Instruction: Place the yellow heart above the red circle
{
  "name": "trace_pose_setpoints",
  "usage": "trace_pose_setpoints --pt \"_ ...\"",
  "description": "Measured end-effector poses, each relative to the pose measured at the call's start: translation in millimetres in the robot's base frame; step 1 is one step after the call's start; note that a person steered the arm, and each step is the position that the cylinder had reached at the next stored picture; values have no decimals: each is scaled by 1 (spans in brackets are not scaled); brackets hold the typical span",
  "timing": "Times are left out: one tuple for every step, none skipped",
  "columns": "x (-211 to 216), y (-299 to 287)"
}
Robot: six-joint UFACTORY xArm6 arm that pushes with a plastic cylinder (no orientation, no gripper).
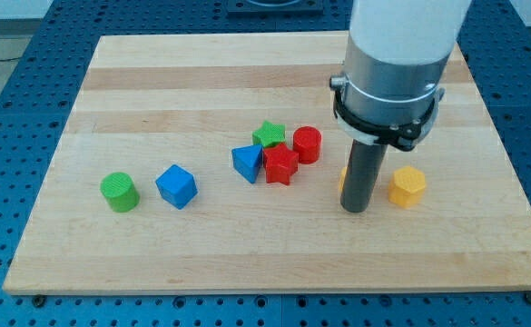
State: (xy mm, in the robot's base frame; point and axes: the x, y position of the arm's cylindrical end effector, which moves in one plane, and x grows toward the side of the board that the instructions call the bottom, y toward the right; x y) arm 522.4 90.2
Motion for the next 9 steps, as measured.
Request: trace_pose_setpoints --pt "-17 0" --pt "-34 5" --pt "-50 9" --pt "-64 12" --pt "-74 17" --pt "-75 34" --pt "-85 47" --pt "-100 54" --pt "-102 36"
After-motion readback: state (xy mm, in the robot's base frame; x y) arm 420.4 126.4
